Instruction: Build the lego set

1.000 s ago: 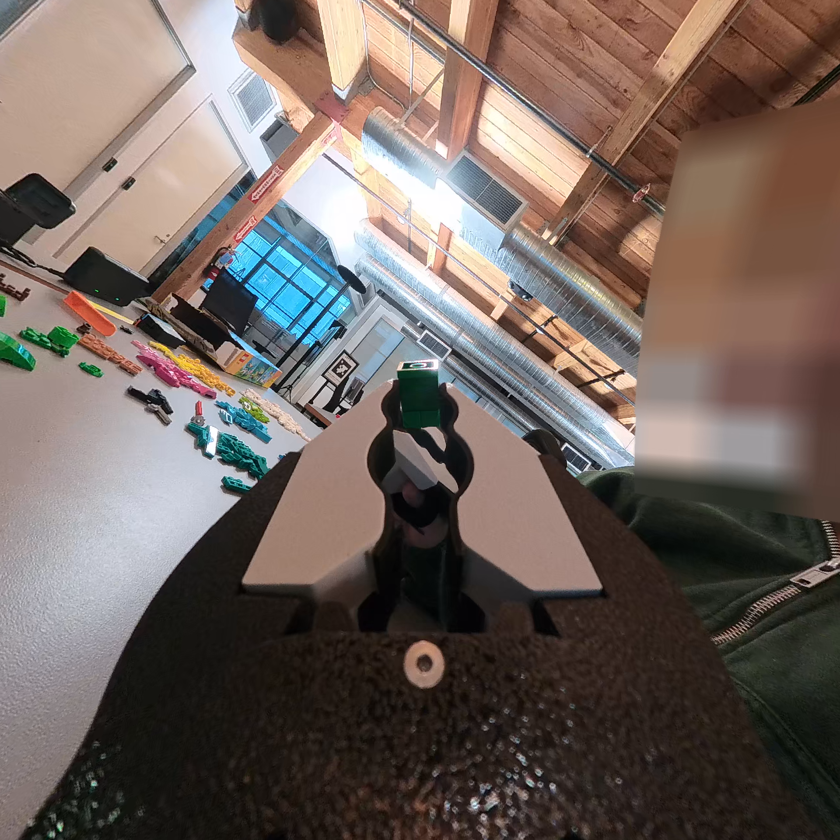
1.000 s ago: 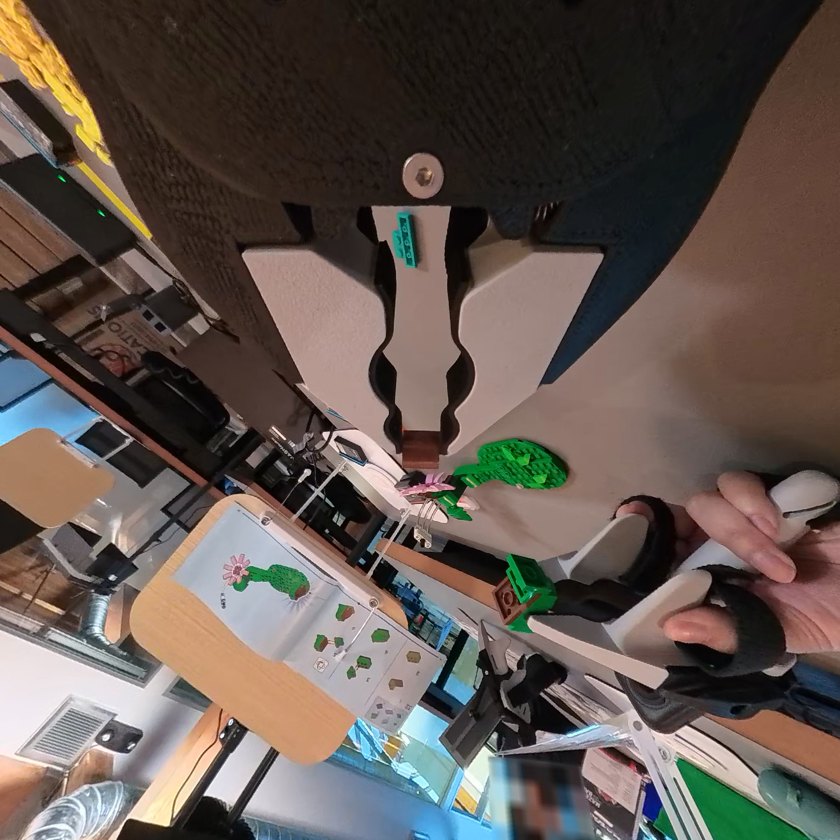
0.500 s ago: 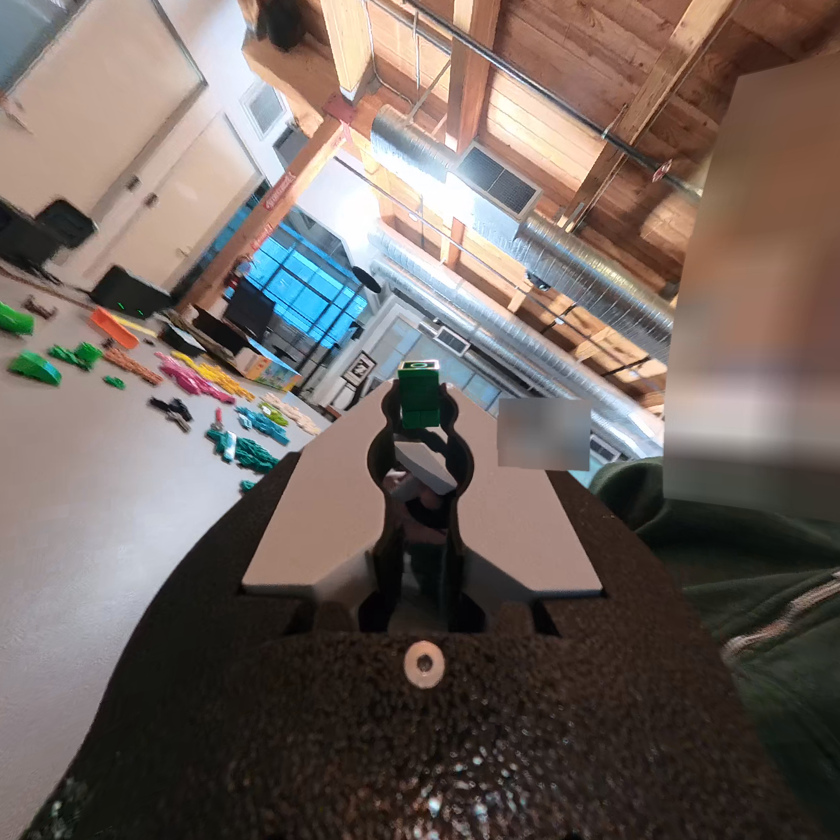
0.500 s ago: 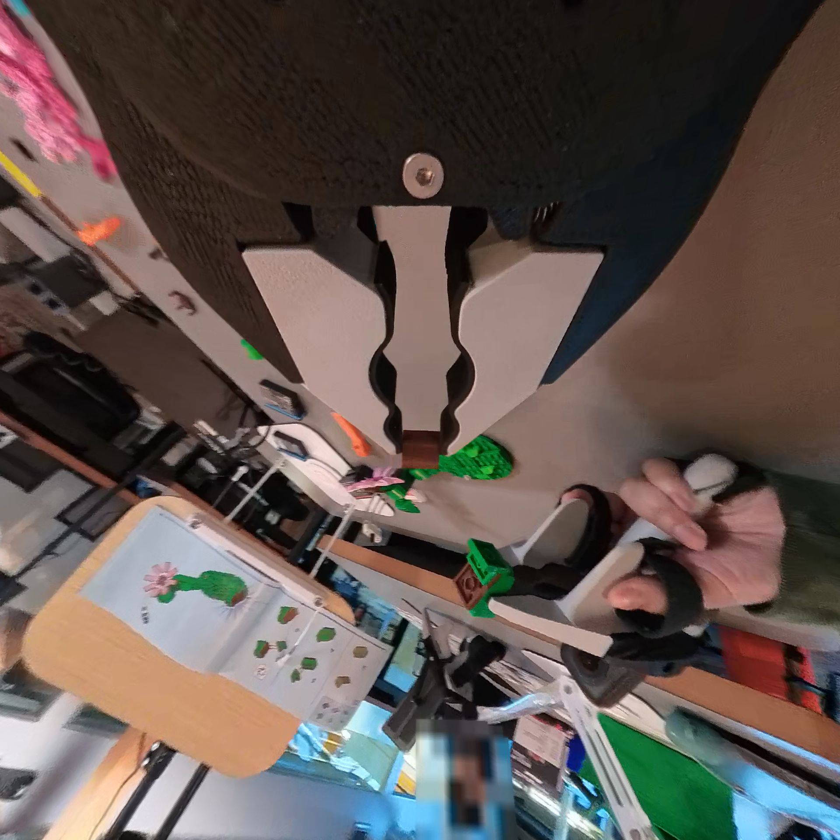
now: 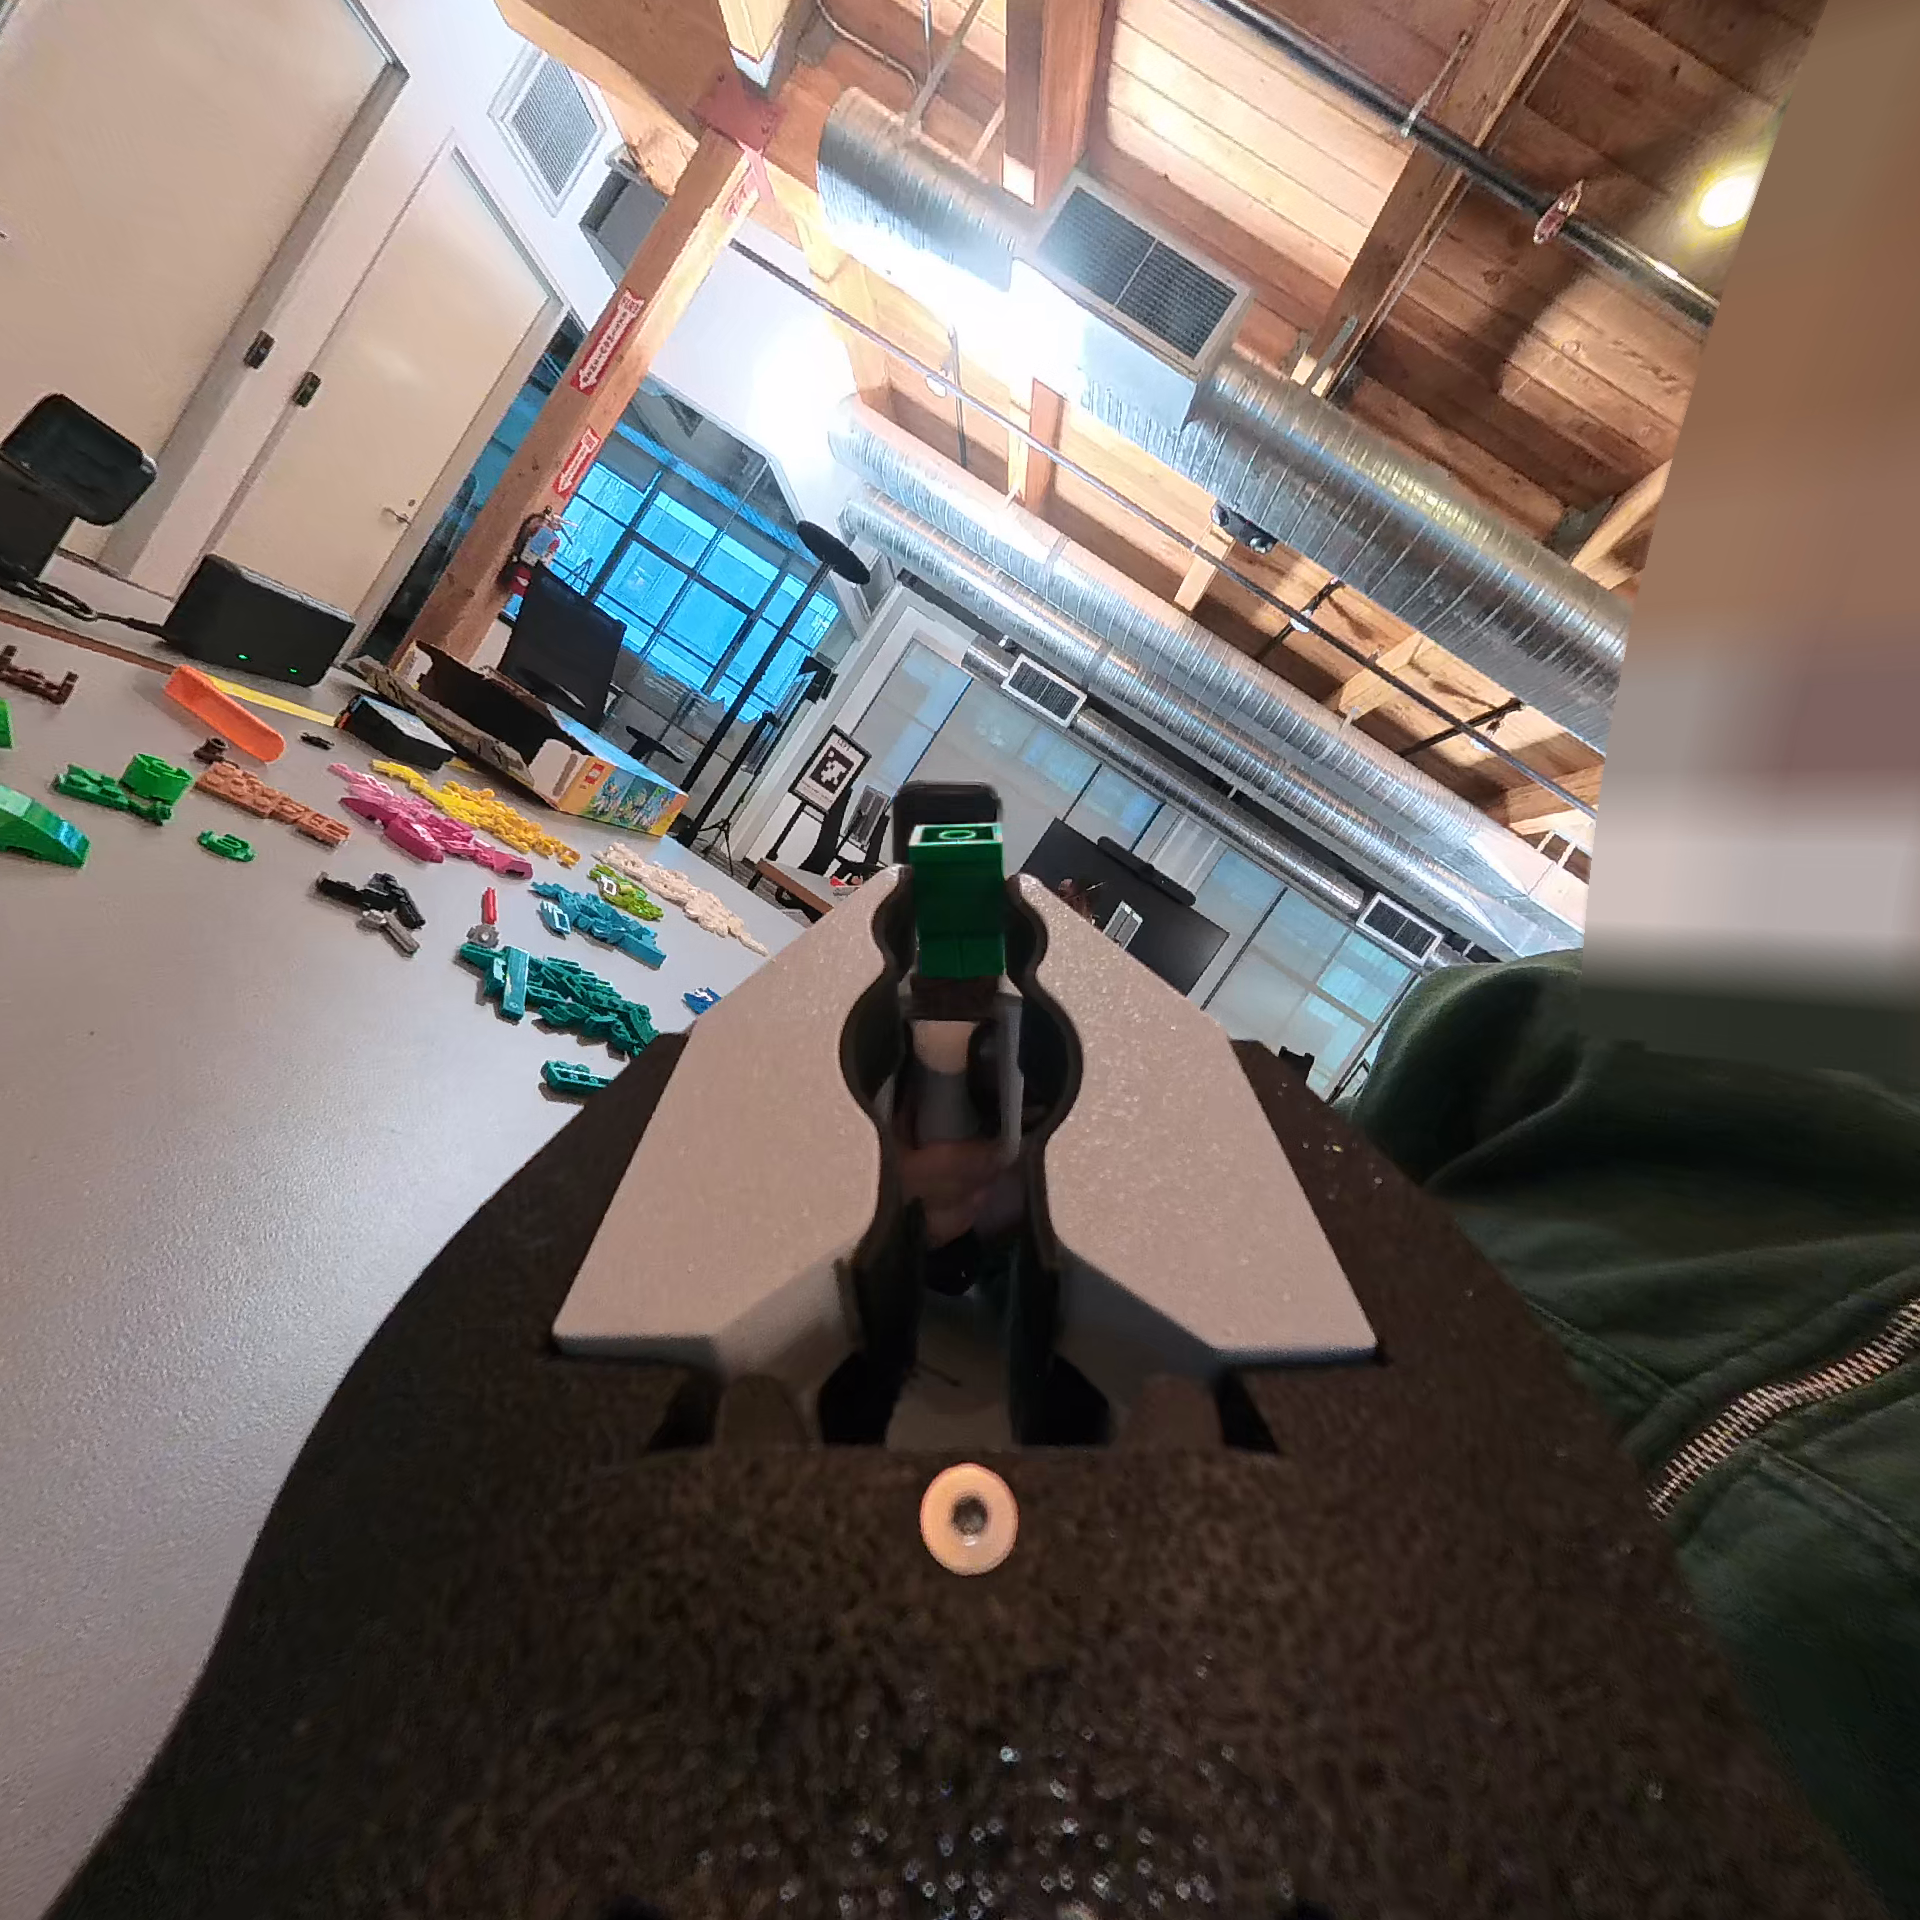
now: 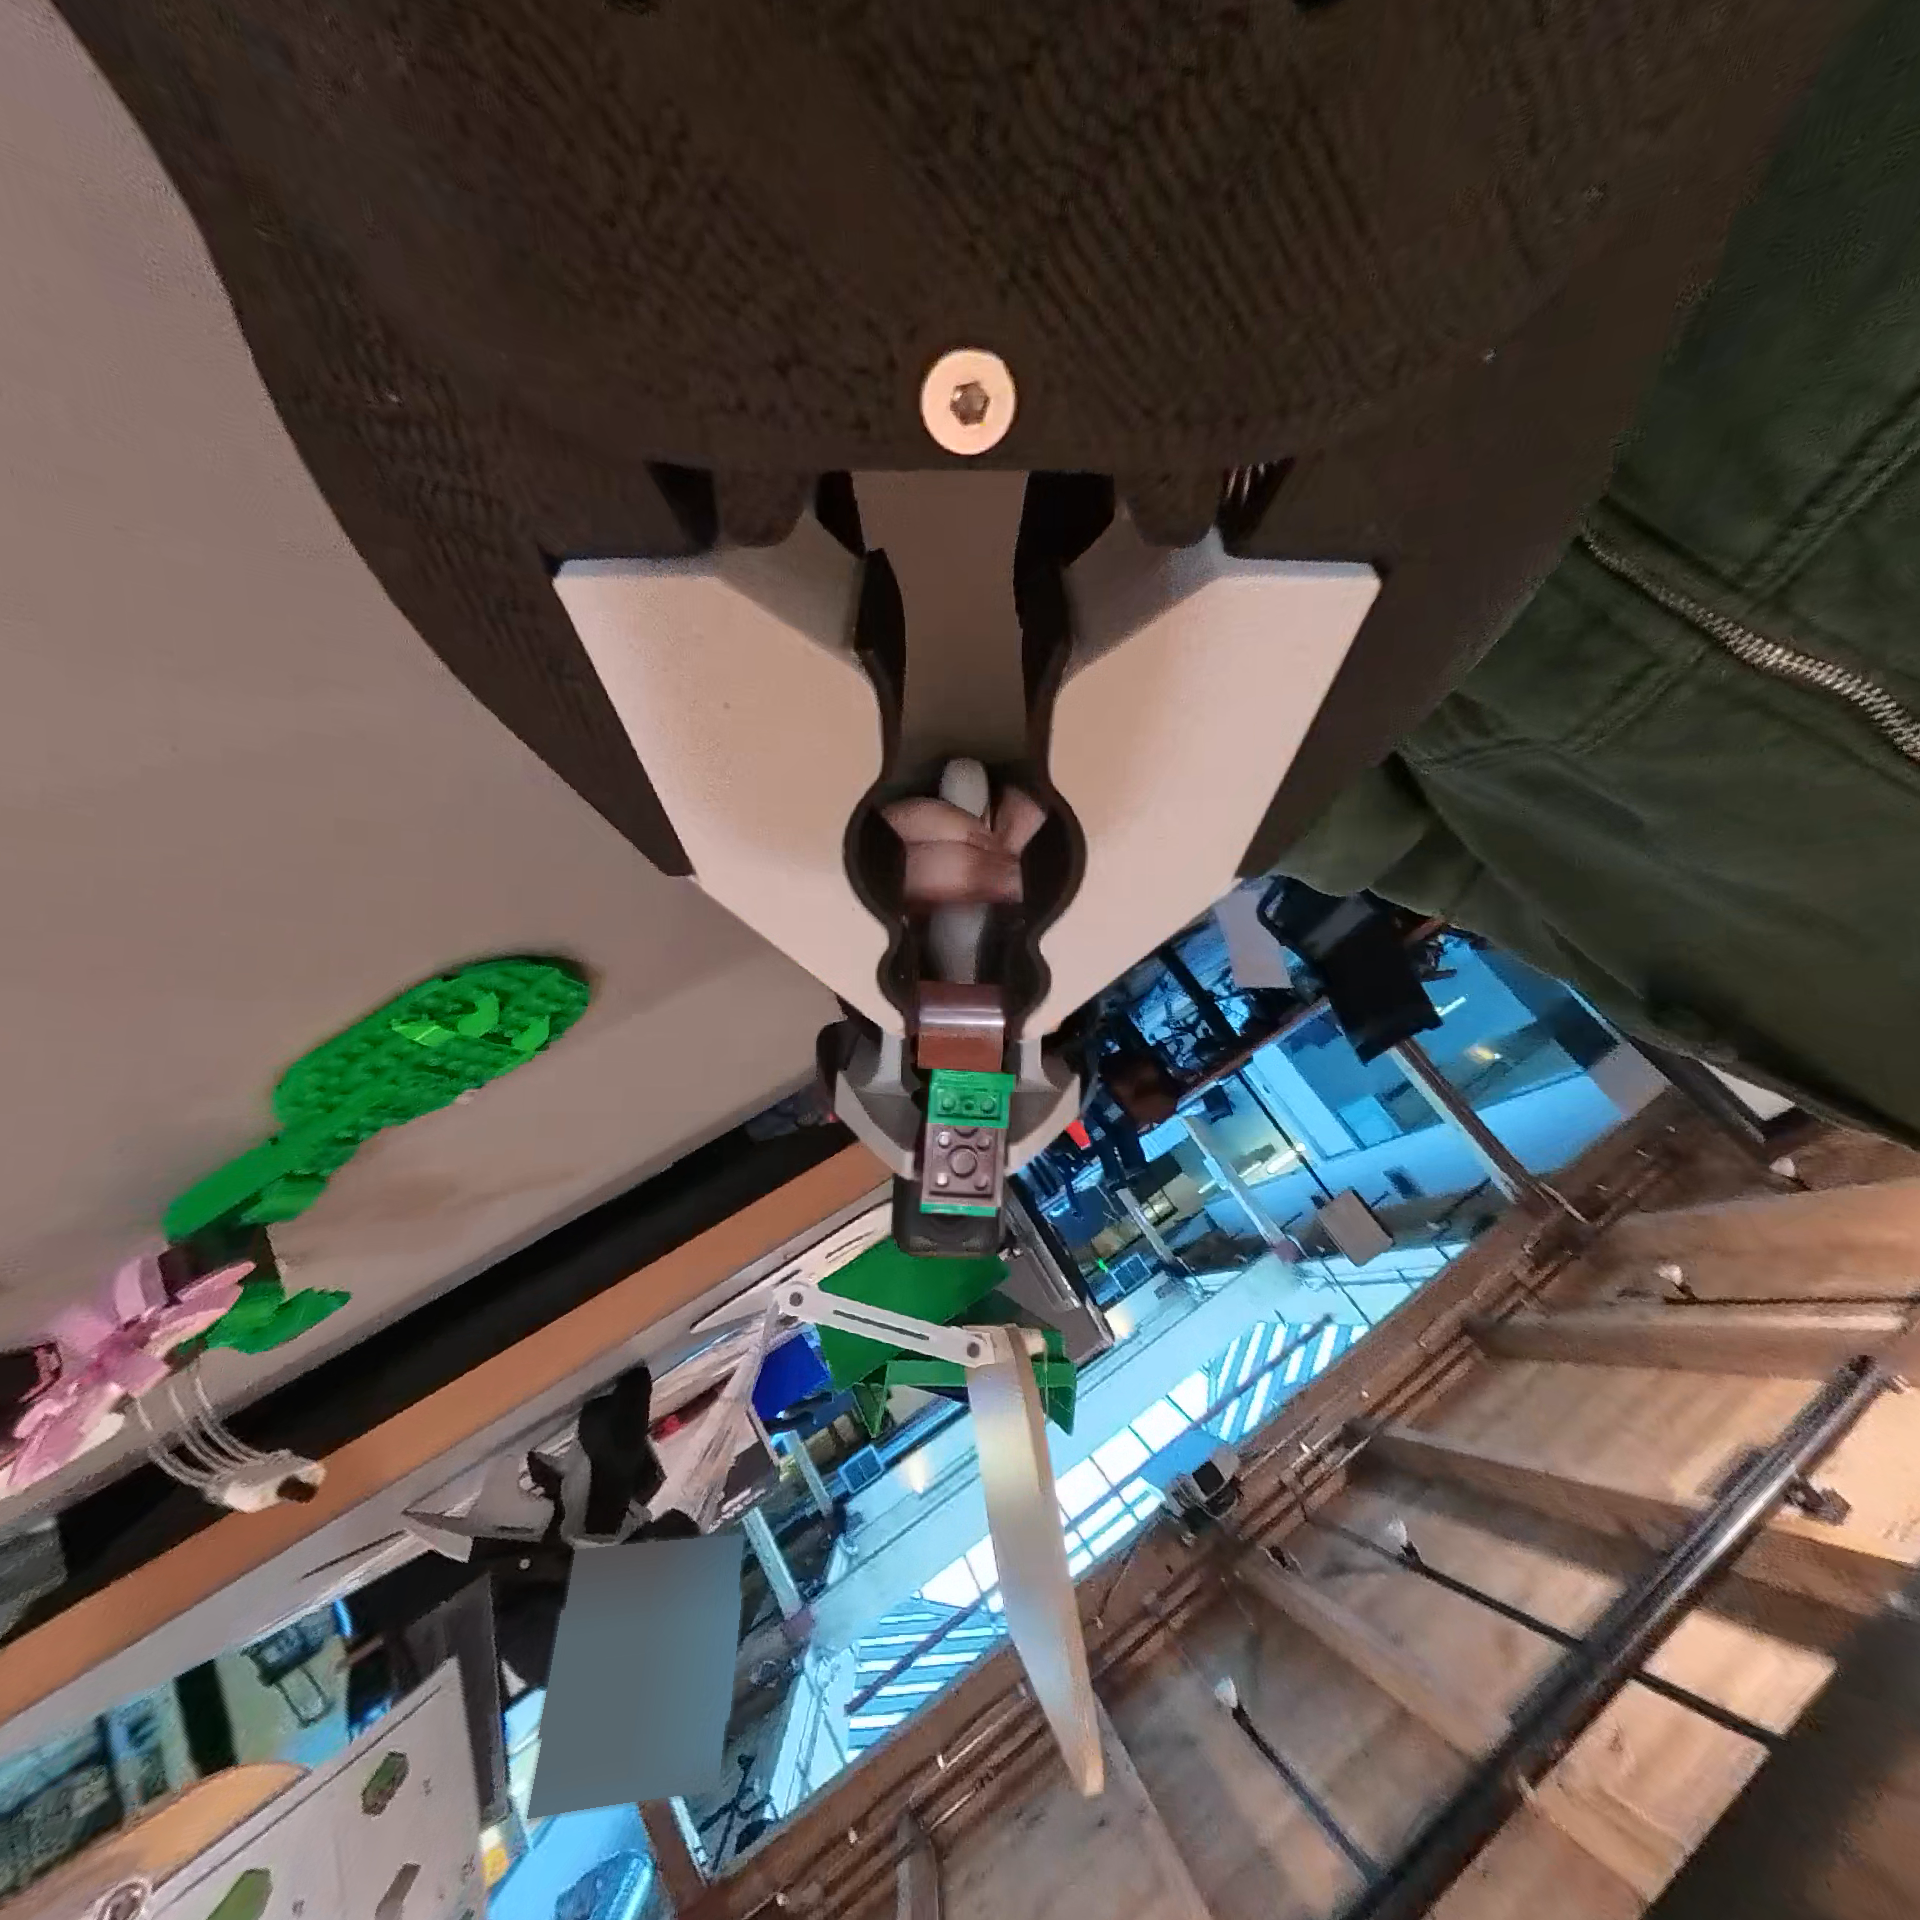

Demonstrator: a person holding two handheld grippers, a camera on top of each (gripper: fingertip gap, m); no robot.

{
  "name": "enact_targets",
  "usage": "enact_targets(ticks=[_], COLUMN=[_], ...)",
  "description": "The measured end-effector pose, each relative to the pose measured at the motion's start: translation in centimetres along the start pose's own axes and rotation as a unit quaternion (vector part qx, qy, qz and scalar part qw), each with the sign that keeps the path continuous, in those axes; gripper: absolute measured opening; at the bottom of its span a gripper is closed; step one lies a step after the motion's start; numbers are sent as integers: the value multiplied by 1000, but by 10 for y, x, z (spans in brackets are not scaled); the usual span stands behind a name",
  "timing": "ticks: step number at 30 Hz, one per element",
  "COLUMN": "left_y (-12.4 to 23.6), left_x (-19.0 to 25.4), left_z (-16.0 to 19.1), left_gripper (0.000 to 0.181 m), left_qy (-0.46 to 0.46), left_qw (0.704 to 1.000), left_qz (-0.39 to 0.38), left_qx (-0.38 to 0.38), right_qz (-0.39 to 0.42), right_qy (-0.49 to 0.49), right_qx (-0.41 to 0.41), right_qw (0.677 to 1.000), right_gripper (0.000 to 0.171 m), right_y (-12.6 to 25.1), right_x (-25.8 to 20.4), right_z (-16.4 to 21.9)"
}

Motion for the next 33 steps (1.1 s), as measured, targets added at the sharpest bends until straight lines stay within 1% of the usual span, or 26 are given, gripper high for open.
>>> enact_targets(ticks=[6,10,14,19,33], left_y=[0,-3,-6,-6,-7], left_x=[-1,-1,-1,-1,-1], left_z=[1,3,5,5,6], left_gripper=[13,14,13,13,14], left_qy=[6,3,-3,-3,-6], left_qw=[1000,1000,999,999,999], left_qz=[2,-5,-10,-10,-11], left_qx=[-3,-18,-36,-33,-34], right_qz=[-1,-5,-4,0,11], right_qy=[-14,-4,7,3,33], right_qx=[15,26,12,3,2], right_qw=[1000,1000,1000,1000,999], right_gripper=[14,14,14,14,14], right_y=[4,4,-2,-4,-5], right_x=[4,2,-1,0,-2], right_z=[-3,-12,-15,-12,-10])
Point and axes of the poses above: each gripper's, where its closed fingertips meet, y back along the fingers, z out of its underside, x = y × z across the jaws, the point moved 9 cm from there along y, back along the fingers, and after that the axes turned 11 degrees about z, right-handed, at the moved point
